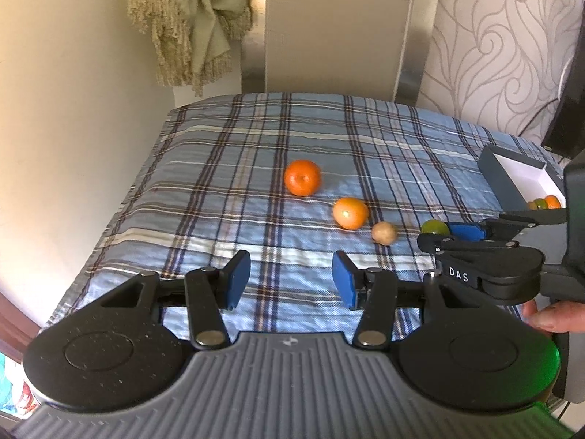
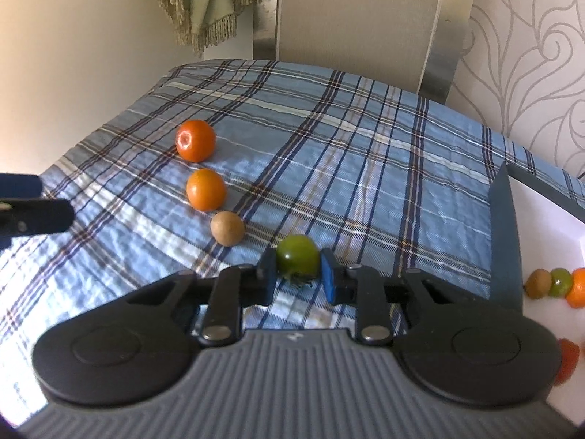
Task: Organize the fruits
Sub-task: 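Close right gripper on the green round fruit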
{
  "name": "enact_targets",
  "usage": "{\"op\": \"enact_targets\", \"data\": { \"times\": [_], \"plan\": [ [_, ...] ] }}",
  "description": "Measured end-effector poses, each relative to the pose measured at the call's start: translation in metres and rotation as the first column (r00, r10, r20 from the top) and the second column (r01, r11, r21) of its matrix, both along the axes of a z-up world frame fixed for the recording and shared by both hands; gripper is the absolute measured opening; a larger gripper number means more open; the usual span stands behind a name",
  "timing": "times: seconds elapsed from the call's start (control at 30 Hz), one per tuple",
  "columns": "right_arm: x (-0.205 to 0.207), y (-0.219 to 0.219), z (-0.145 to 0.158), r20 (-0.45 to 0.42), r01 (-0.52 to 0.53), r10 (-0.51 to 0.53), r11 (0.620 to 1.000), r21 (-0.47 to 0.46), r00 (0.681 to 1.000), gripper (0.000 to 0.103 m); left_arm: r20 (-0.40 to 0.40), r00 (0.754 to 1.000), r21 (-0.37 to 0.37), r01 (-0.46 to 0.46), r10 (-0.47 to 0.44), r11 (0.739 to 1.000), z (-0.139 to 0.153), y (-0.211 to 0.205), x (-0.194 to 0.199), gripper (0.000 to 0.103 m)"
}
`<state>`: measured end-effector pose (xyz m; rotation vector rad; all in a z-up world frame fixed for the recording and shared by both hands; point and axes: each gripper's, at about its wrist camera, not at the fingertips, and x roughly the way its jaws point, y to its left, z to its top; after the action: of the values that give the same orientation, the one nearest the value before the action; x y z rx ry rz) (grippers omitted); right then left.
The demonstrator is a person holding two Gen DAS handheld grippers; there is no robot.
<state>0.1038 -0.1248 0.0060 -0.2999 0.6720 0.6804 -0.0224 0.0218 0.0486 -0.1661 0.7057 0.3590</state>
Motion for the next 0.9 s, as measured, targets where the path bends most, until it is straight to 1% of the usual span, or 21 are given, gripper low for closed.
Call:
{"op": "enact_targets", "data": {
  "times": [0.4,0.63,0.8,0.9],
  "plan": [
    [-0.015,-0.033,0.01,-0.012,0.039,-0.039,0.999,0.018,0.999,0.028,-0.038,0.995,-0.004,0.091,-0.091,0.996,-0.019,-0.028,0.02,0.055],
    [-0.021,-0.057,0.014,-0.023,0.081,-0.081,0.996,0.033,0.996,0.028,-0.052,0.992,0.006,0.119,-0.119,0.993,-0.032,-0.04,0.039,0.055],
    [-0.035,-0.072,0.029,-0.004,0.081,-0.081,0.995,0.066,0.997,0.028,-0.045,0.989,0.033,0.143,-0.142,0.989,-0.04,-0.047,0.057,0.055],
    [-0.042,-0.082,0.042,0.021,0.076,-0.078,0.994,0.084,0.997,0.028,-0.047,0.986,0.036,0.16,-0.158,0.986,-0.045,-0.052,0.071,0.055]
  ]
}}
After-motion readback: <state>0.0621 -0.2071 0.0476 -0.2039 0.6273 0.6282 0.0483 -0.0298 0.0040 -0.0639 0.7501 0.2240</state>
